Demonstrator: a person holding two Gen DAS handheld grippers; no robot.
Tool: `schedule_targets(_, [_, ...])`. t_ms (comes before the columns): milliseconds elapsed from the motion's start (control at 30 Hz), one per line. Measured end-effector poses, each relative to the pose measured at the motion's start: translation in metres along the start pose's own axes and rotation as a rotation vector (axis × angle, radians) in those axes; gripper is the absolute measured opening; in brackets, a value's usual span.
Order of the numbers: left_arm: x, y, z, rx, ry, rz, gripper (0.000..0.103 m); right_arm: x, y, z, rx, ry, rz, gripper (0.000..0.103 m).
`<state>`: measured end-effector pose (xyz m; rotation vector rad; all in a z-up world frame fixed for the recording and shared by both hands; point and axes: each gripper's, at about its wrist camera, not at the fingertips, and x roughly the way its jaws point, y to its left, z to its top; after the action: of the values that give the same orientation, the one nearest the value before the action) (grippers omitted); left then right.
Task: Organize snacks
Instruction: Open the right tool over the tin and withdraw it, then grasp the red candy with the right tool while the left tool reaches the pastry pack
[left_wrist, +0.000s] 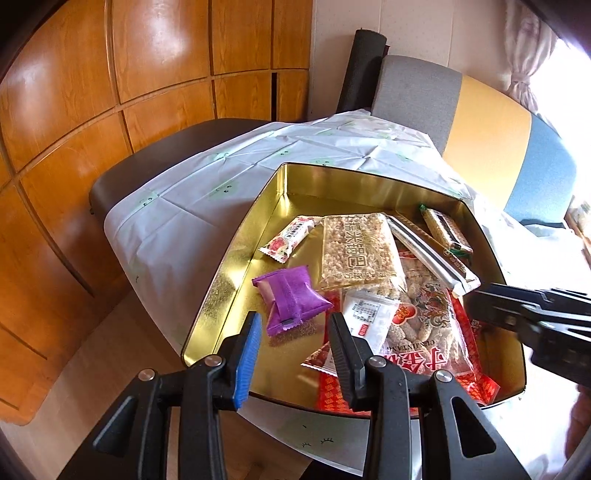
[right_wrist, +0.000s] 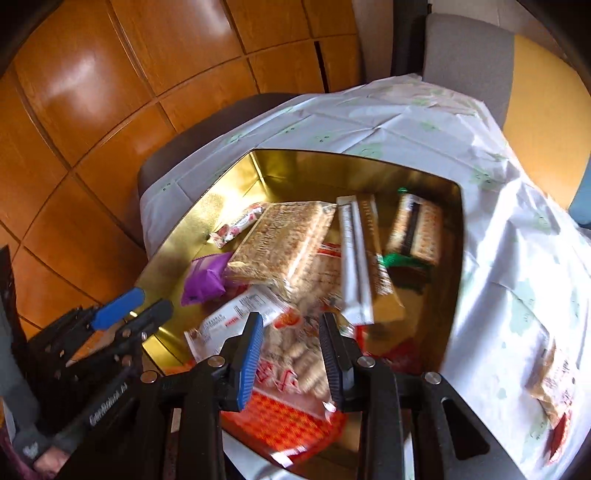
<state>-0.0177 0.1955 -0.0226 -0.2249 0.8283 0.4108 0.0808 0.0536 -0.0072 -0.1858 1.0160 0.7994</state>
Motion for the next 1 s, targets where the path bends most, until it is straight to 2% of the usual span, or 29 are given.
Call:
schedule_targets(267, [-0.009, -0.014, -0.002, 0.050, -0.016, -0.023, 0.038, -0.037, -0.029, -0.028, 0.006, -0.051, -0.078, 0.032])
schedule_targets(467, [-0.017, -0.031, -0.004, 0.100, -0.029, -0.045, 0.038, -0.063, -0.066, -0.049, 0.028, -0.050, -0.144, 0.035])
schedule_targets(667, [-0.024, -0.051, -0.005, 0.155, -0.040, -0.075, 0.040, -0.088, -0.115, -0.074, 0.106, -0.028, -0.221, 0.036])
schedule_targets(933, [-0.030, -0.083, -0.008, 0.227, -0.044, -0.145, 0.040, -0.117, -0.195, -0.113, 0.272, 0.017, -0.334, 0.039])
schedule_targets(1000, [-0.031, -0.090, -0.010, 0.241, -0.038, -0.161, 0.040, -0.120, -0.211, -0.120, 0.297, 0.032, -0.357, 0.043])
